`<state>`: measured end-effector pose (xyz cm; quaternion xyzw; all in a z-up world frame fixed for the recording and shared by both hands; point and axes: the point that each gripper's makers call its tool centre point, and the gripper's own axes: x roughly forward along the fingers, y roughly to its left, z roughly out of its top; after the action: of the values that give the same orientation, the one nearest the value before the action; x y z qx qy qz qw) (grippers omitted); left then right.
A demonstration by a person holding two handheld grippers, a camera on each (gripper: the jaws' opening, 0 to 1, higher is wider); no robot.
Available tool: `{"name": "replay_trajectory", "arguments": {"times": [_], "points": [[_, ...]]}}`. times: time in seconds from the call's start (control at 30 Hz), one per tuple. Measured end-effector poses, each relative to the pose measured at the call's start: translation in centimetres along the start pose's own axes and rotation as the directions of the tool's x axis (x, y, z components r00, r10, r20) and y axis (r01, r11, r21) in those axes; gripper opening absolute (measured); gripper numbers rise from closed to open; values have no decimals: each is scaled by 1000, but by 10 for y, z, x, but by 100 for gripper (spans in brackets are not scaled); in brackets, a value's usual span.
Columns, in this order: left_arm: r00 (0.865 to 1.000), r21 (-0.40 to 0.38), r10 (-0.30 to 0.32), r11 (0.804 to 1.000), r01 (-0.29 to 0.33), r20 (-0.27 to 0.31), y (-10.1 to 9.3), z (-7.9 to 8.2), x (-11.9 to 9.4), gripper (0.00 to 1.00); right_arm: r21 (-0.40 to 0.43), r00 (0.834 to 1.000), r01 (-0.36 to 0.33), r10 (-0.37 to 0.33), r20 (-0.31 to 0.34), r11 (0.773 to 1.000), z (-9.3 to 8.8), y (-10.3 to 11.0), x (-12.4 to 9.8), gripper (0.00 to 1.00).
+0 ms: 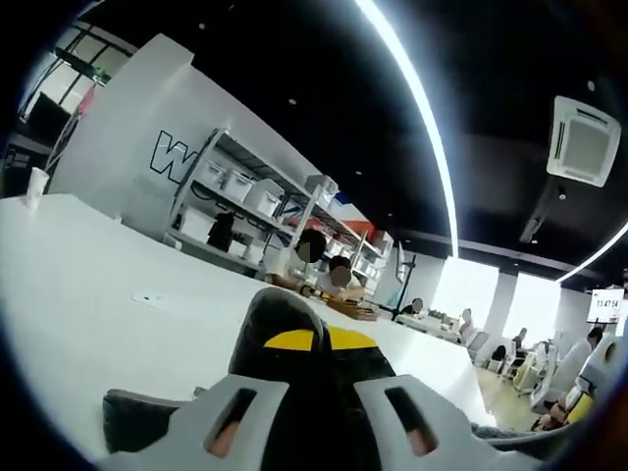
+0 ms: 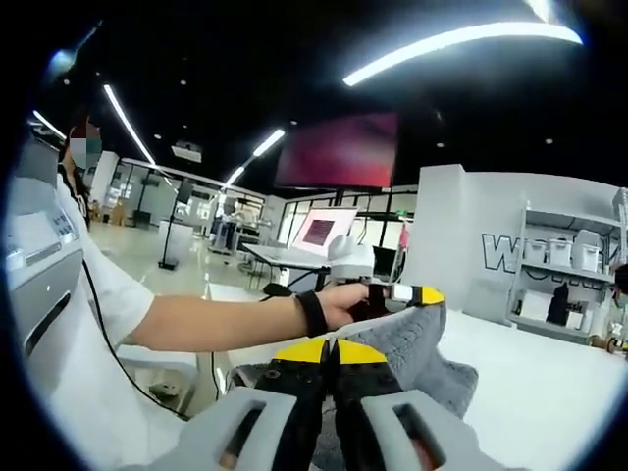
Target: Open the folded towel by lifting each exposed corner and separating the folded layers until the towel lies flat within the target outline without major curled edges
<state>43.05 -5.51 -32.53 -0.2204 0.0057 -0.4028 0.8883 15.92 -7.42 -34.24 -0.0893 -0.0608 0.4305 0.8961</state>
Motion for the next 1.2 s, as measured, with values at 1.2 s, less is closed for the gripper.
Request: {"name": "replay_trajectory", "arguments": {"times": [1.2], "points": [[999,3,-46,999,46,1,-36,-3,38,1,19,990,127,-128,50,992,18,-33,-28,0]]}}
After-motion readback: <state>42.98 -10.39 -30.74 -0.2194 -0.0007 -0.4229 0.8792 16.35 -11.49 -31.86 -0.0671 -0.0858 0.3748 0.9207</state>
